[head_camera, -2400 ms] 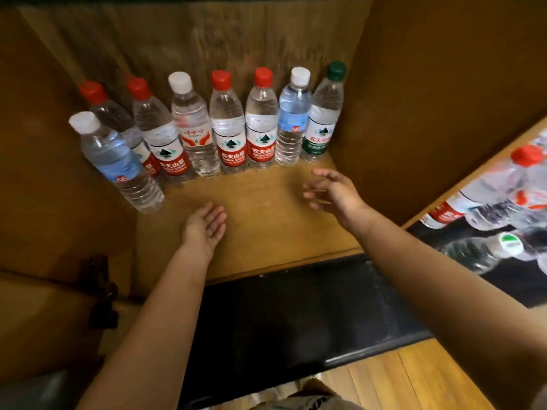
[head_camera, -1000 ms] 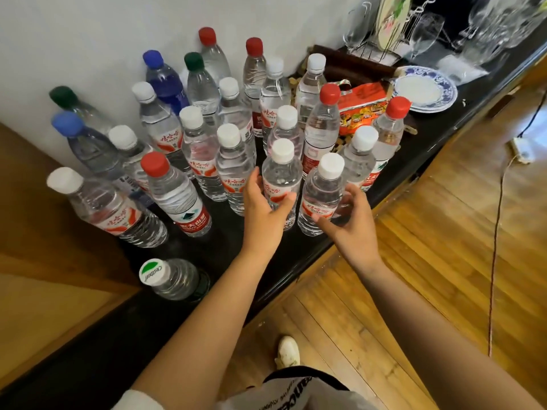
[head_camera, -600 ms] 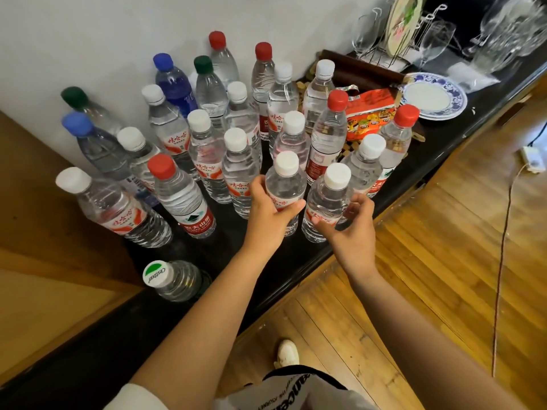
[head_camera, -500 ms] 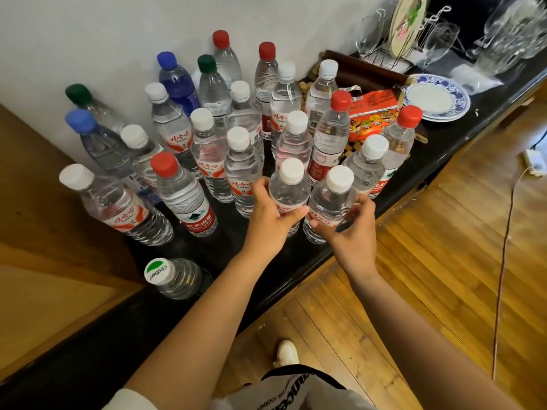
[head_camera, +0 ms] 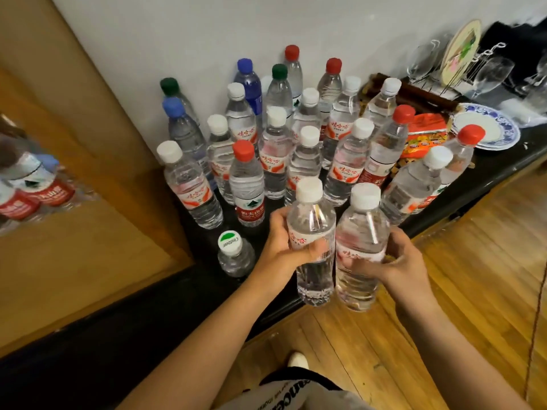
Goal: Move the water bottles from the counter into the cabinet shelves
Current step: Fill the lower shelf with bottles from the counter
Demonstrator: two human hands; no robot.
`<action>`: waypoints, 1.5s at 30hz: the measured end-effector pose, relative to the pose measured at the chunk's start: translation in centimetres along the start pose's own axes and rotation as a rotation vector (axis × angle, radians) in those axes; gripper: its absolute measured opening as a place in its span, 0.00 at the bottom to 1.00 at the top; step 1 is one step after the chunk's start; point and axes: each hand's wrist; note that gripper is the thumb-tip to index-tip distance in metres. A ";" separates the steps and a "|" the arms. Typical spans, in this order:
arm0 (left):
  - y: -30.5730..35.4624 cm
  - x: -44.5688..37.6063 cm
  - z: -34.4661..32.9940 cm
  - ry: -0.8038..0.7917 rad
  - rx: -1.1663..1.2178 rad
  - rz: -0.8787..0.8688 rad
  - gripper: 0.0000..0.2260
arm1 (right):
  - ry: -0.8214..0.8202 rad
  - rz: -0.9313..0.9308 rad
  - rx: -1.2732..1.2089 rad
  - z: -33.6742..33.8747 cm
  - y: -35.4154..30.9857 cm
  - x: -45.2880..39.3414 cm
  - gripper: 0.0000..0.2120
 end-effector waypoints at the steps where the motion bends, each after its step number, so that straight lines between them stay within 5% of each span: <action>1: 0.8 1.5 0.6 -0.008 0.046 -0.020 0.24 | -0.032 0.011 -0.005 -0.8 -1.1 0.9 0.31; 7: 4.7 10.0 4.6 0.048 0.332 -0.104 0.39 | -0.269 0.096 -0.028 -7.5 -6.3 5.0 0.20; 14: 7.3 18.3 13.5 0.292 0.422 -0.224 0.42 | -0.519 0.123 0.013 -19.8 -7.8 5.6 0.27; 18: 7.6 22.5 19.1 0.481 0.265 -0.290 0.37 | -0.593 0.123 0.121 -26.9 -7.5 5.0 0.36; 23: 7.3 26.5 26.1 0.659 0.023 -0.339 0.23 | -0.595 0.159 0.257 -34.6 -7.7 3.9 0.32; 34: 5.6 29.0 33.4 0.992 -0.197 -0.293 0.32 | -0.663 0.174 0.202 -45.6 -7.0 1.1 0.34; 45: 3.8 28.7 34.4 1.297 -0.287 -0.082 0.38 | -0.781 0.144 0.229 -46.0 -5.2 -0.3 0.33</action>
Point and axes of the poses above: each hand's wrist, its own x-axis away from the middle knuckle, its own z-axis out of the back of the hand, y = z × x, and after that the axes turned 11 degrees about -y, right-handed
